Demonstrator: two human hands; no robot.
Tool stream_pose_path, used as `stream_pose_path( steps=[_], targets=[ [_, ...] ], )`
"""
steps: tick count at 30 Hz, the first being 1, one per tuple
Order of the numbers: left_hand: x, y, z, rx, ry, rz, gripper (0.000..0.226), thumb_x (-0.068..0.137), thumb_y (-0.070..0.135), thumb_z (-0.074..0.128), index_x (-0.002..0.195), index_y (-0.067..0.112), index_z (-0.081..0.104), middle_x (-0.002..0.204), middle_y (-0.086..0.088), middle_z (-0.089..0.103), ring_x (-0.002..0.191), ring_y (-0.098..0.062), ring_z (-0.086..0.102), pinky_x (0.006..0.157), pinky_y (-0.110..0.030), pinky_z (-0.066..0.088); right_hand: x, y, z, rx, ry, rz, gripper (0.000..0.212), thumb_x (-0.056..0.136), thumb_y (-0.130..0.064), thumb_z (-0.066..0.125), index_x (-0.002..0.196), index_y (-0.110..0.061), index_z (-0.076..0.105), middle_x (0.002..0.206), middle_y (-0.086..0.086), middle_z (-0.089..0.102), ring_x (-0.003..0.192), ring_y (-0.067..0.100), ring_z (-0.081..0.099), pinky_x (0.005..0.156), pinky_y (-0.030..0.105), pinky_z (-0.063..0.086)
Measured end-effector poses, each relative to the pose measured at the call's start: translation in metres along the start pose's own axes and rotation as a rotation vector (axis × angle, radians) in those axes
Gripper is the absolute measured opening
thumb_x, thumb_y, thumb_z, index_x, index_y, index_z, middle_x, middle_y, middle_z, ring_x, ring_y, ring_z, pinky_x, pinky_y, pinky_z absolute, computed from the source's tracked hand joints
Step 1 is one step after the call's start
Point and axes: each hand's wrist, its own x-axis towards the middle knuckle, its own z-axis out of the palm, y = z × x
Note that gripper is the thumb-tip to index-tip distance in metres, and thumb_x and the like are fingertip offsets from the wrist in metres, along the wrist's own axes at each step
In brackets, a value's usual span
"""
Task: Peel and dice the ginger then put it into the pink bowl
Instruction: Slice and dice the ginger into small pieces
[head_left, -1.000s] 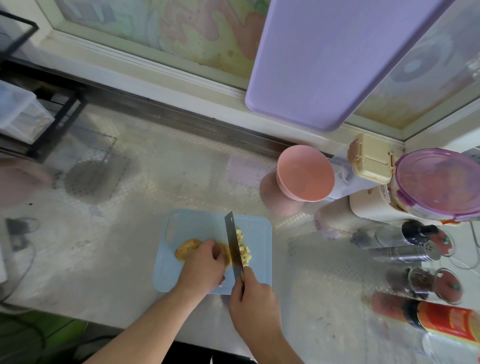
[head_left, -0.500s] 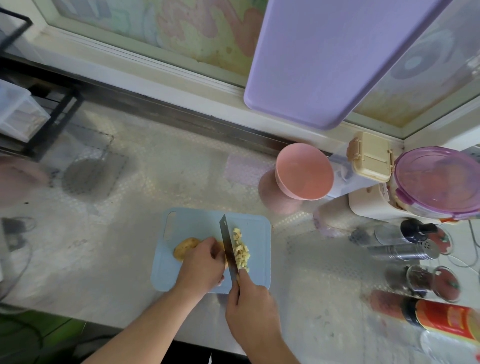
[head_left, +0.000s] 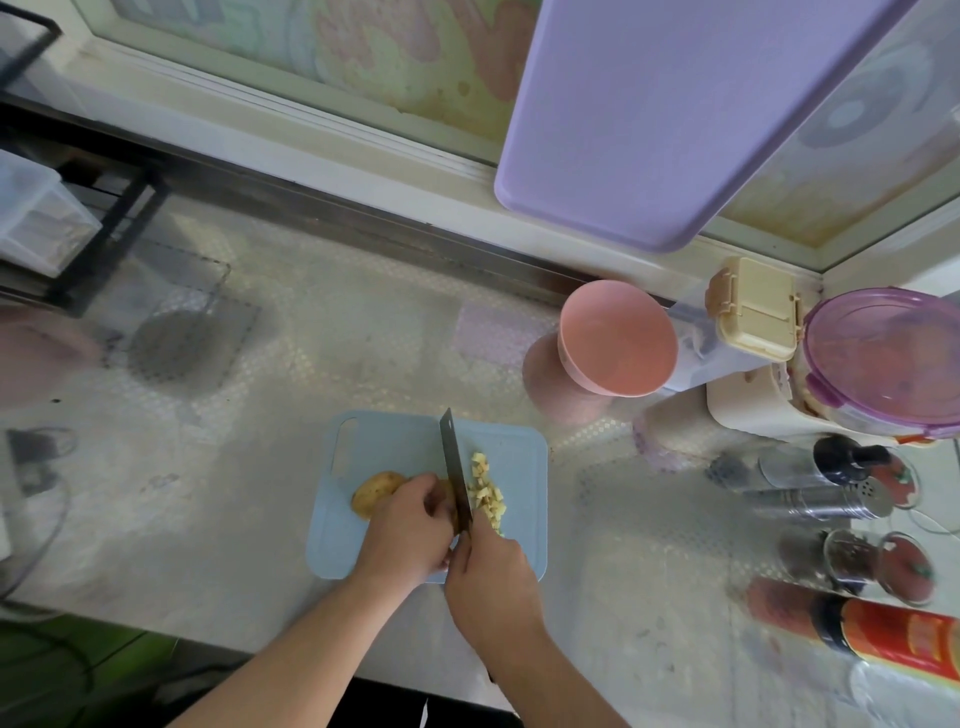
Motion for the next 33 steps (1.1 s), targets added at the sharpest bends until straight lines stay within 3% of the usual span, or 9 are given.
stream_pose_path(
  steps=[4,8,14,19,33],
  targets=[
    [-0.001,-0.001,0.0,0.059,0.004,-0.001,0.02,0.1,0.02,0.057,0.08,0.019,0.058,0.073,-0.002,0.066,0.071,-0.024,0.066,0.068,-0.044,0.058,0.006,-0.002,0.002,-0.009,0.017,-0.003,0.018,0.1,-0.023,0.037,0.115,-0.024,0.047,0.083,0.003,0.065,0.079,0.027,0.067,0.069,0.042,0.058],
    [-0.002,0.0,-0.001,0.053,-0.018,-0.02,0.02,0.103,0.022,0.051,0.085,0.018,0.059,0.078,-0.004,0.068,0.072,-0.023,0.069,0.072,-0.048,0.063,0.006,0.002,0.003,-0.022,0.018,-0.016,0.013,0.102,-0.024,0.035,0.111,-0.025,0.045,0.08,0.001,0.065,0.075,0.025,0.067,0.068,0.043,0.059],
    [-0.004,-0.003,0.001,-0.047,-0.071,-0.054,0.018,0.105,0.018,0.05,0.091,0.013,0.06,0.078,-0.016,0.07,0.063,-0.03,0.072,0.058,-0.047,0.064,0.0,0.012,0.006,0.01,0.055,-0.012,0.013,0.103,-0.025,0.038,0.111,-0.025,0.047,0.071,-0.005,0.054,0.067,0.019,0.057,0.058,0.032,0.047],
    [-0.003,-0.003,0.003,-0.129,-0.077,-0.077,0.021,0.105,0.015,0.05,0.086,0.009,0.057,0.077,-0.021,0.066,0.06,-0.032,0.067,0.053,-0.035,0.06,-0.012,0.018,0.004,0.032,0.078,-0.02,0.009,0.105,-0.03,0.036,0.107,-0.03,0.045,0.069,-0.004,0.055,0.061,0.016,0.057,0.054,0.029,0.048],
    [-0.005,-0.003,0.005,-0.091,-0.056,-0.05,0.025,0.105,0.02,0.046,0.086,0.012,0.059,0.074,-0.014,0.067,0.058,-0.028,0.068,0.052,-0.032,0.058,-0.013,0.015,0.008,0.012,0.069,-0.028,0.013,0.105,-0.034,0.036,0.11,-0.032,0.047,0.076,-0.006,0.063,0.066,0.017,0.064,0.062,0.03,0.06]
  ],
)
